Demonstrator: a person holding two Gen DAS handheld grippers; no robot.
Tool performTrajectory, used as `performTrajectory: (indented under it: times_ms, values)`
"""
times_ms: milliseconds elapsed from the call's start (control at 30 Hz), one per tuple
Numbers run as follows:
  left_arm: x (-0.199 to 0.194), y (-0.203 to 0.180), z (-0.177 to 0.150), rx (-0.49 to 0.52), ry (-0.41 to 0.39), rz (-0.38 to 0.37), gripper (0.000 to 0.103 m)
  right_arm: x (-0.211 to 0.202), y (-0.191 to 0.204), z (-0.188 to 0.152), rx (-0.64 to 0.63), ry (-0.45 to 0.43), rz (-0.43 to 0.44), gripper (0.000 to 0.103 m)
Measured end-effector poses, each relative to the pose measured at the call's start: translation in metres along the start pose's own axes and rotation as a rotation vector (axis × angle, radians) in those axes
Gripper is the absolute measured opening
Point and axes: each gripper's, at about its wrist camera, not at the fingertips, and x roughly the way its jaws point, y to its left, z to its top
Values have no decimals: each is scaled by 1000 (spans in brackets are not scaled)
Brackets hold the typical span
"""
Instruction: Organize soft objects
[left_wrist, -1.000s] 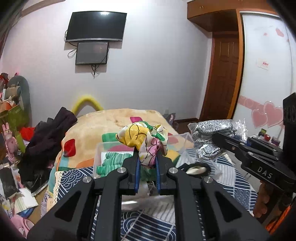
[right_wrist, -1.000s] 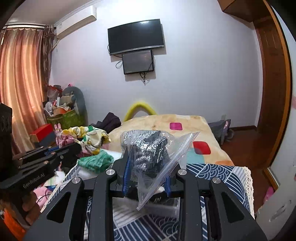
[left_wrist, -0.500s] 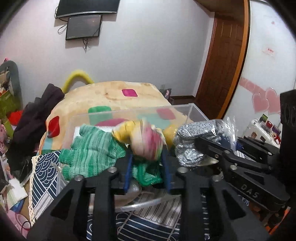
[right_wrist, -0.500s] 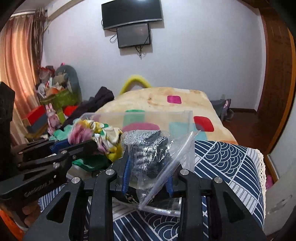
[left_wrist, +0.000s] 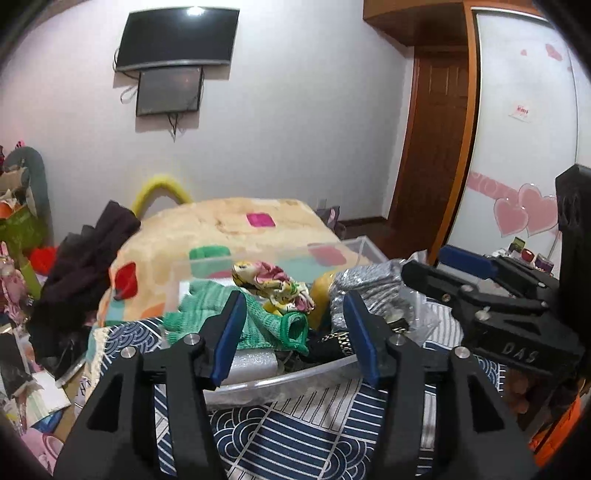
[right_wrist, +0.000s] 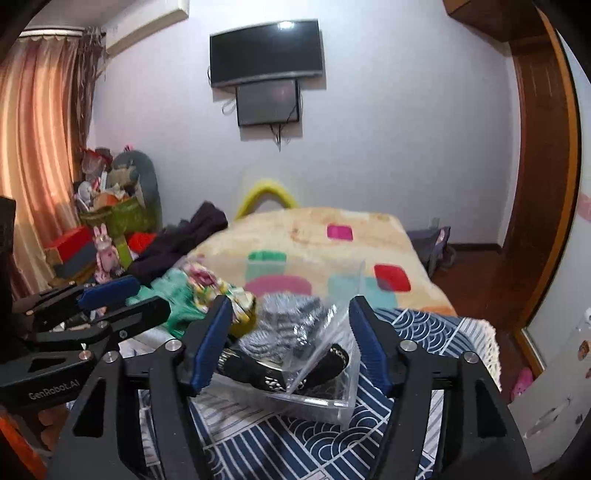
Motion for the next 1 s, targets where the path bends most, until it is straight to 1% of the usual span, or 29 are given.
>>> performTrajectory:
  times_ms: [100, 167, 233, 300, 333, 400, 467, 533, 600, 767, 1000]
  values:
    - [-19, -2, 1, 8, -44, 15, 60, -17, 3, 5, 0, -48, 8, 67]
    - [-33, -4, 1, 12, -75, 19, 62, -32, 6, 7, -1, -87, 13, 74]
    - [-47, -6, 1, 13, -108, 27, 67, -45, 10, 9, -2, -126, 15, 76]
    - [-61, -8, 1, 8, -143, 45, 75, -57, 13, 9, -4, -159, 18, 79]
    - [-68, -9, 2, 5, -158, 50, 77, -63, 15, 9, -6, -174, 20, 82]
    - [-79, -9, 2, -4, -184, 56, 86, -73, 17, 9, -8, -210, 14, 86]
    - [-91, -9, 2, -12, -207, 58, 90, -79, 20, 8, -10, -235, 6, 96]
    - [-101, -9, 1, -14, -226, 66, 93, -84, 24, 7, -11, -250, -2, 103]
    - [-108, -11, 0, -11, -241, 73, 97, -88, 28, 4, -10, -270, -6, 103]
    - [-123, -15, -7, -7, -252, 79, 99, -90, 33, -1, -10, -276, 1, 103]
    - [-126, -17, -11, -8, -249, 84, 100, -96, 34, -9, -3, -286, -2, 103]
